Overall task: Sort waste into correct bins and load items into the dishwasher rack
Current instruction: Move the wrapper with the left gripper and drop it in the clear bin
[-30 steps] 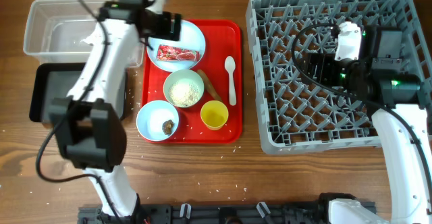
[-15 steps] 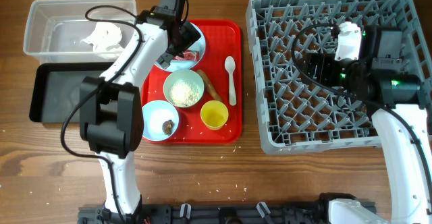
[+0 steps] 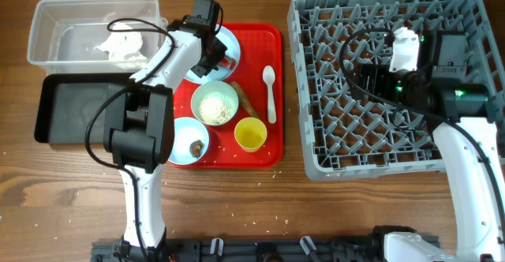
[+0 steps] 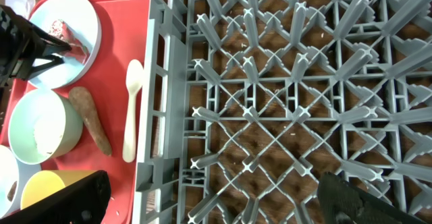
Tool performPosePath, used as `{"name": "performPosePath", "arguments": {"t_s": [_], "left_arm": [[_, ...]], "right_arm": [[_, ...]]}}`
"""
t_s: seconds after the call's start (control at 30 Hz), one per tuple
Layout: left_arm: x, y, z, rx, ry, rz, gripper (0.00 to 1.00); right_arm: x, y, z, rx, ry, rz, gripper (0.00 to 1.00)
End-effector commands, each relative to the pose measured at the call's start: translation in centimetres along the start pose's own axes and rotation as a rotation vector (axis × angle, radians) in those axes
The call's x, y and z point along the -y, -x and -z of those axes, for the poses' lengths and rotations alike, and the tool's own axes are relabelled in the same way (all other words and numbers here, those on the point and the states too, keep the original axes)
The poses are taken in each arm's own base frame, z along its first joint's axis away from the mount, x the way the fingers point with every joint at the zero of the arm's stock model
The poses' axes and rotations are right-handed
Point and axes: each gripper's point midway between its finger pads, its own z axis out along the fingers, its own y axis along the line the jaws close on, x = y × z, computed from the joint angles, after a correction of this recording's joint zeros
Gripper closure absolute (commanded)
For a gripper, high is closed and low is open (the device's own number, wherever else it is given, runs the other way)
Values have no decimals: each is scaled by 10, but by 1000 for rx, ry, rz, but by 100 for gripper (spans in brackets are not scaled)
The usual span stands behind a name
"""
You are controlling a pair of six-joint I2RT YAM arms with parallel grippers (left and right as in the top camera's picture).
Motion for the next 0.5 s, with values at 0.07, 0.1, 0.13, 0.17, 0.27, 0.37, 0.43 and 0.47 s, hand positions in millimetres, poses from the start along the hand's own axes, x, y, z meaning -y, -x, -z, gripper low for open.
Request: {"name": "performPosePath", "arguments": {"t_s": [0.07, 0.1, 0.13, 0.17, 0.27, 0.37, 0.43, 0.47], "left_arm": [[-31, -9, -31, -60, 93, -124, 92], [-33, -5, -31, -58, 94, -115, 96], [-34, 0, -29, -53, 92, -105, 96], [-33, 5, -25, -49, 82, -118, 96], [-13, 35, 17, 28, -3, -232, 96], [14, 58, 90, 151, -118, -315, 96], [21, 72, 140, 253, -166, -330, 96], [20, 76, 152, 280, -170, -325, 96]], "right_arm": [[-3, 3, -1, 0, 18, 3, 0], [-3, 3, -1, 0, 18, 3, 0], [-3, 2, -1, -2, 18, 3, 0], [-3, 2, -1, -2, 18, 2, 0], [-3, 2, -1, -2, 18, 3, 0], [-3, 2, -1, -1, 17, 3, 0], [-3, 3, -1, 0, 17, 3, 0], [-3, 3, -1, 2, 17, 4, 0]]}}
